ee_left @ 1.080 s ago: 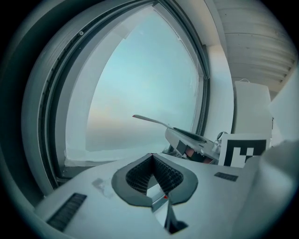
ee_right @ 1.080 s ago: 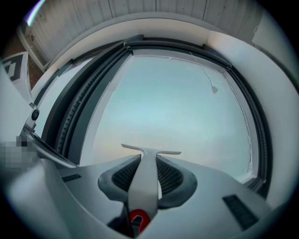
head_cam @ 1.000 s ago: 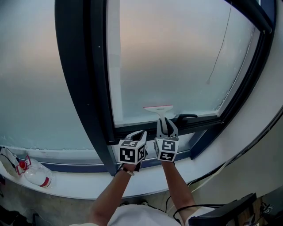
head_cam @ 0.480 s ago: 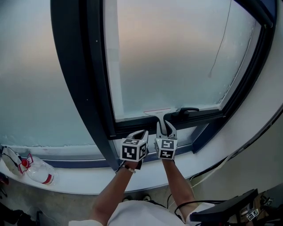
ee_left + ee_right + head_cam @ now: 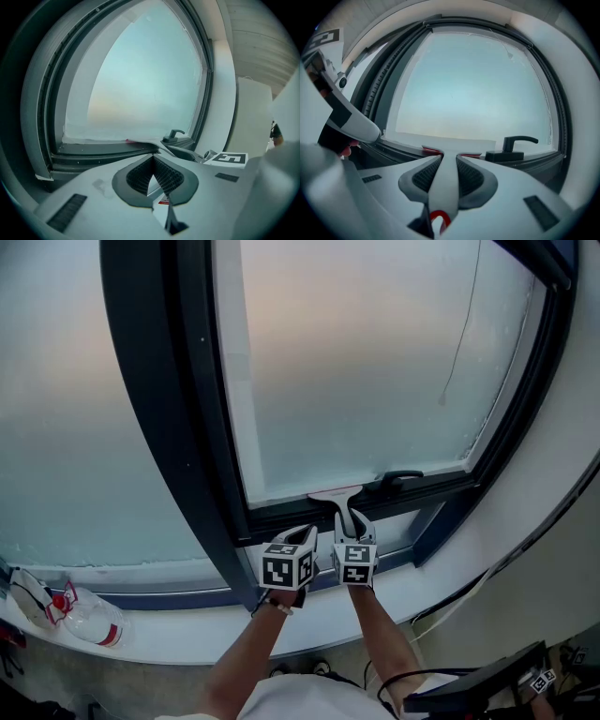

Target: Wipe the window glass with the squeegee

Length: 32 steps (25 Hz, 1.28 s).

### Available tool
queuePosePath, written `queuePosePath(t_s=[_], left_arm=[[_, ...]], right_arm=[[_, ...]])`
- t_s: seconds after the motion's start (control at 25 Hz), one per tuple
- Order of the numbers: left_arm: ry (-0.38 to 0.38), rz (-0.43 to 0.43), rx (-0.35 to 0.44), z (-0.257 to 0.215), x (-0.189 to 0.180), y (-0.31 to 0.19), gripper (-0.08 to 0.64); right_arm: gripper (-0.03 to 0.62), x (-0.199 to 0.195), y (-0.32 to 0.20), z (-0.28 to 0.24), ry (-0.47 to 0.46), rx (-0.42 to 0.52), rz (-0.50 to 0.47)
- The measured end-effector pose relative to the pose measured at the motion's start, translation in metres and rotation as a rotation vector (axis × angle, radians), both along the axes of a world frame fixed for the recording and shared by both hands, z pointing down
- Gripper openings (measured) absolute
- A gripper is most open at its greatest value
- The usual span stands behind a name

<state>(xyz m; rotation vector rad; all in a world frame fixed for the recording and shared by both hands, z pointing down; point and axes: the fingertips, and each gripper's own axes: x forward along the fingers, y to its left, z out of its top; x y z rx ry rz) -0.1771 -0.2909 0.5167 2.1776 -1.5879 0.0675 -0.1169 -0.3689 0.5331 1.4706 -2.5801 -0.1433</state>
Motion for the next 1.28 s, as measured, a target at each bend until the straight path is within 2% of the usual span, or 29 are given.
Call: queuePosePath(t_s=[0.12, 0.24, 0.44, 0.6, 0.88, 1.04, 1.28], left_arm=[[0.001, 0.019, 0.010, -0.005, 0.002, 0.000, -0.002], [-0.016, 0.046, 0.047, -0.023, 0.002, -0.005, -0.002], [-0.040, 0.098, 0.179, -0.097, 0.020, -0.020, -0.002], [-0.109, 0.117, 0.295, -0.171, 0.045, -0.037, -0.002], [-0.173, 0.057, 0.497, -0.304, 0.084, -0.070, -0.002], [-0.194, -0.003, 0.552, -0.348, 0.097, -0.087, -0.002], [-0.205, -0.090, 0.579, -0.378, 0.110, -0.098, -0.002]], right_arm=[[0.091, 0.003, 0.002, -0.019, -0.015, 0.022, 0.008], [0.091, 0.007, 0.006, -0.061, -0.033, 0.095, 0.015], [0.091, 0.022, 0.004, -0.174, -0.101, 0.232, -0.004], [0.091, 0.045, -0.002, -0.291, -0.197, 0.344, -0.030], [0.091, 0.081, -0.018, -0.475, -0.331, 0.537, -0.083], [0.091, 0.094, -0.029, -0.552, -0.342, 0.616, -0.090], [0.091, 0.102, -0.053, -0.616, -0.342, 0.635, -0.117]])
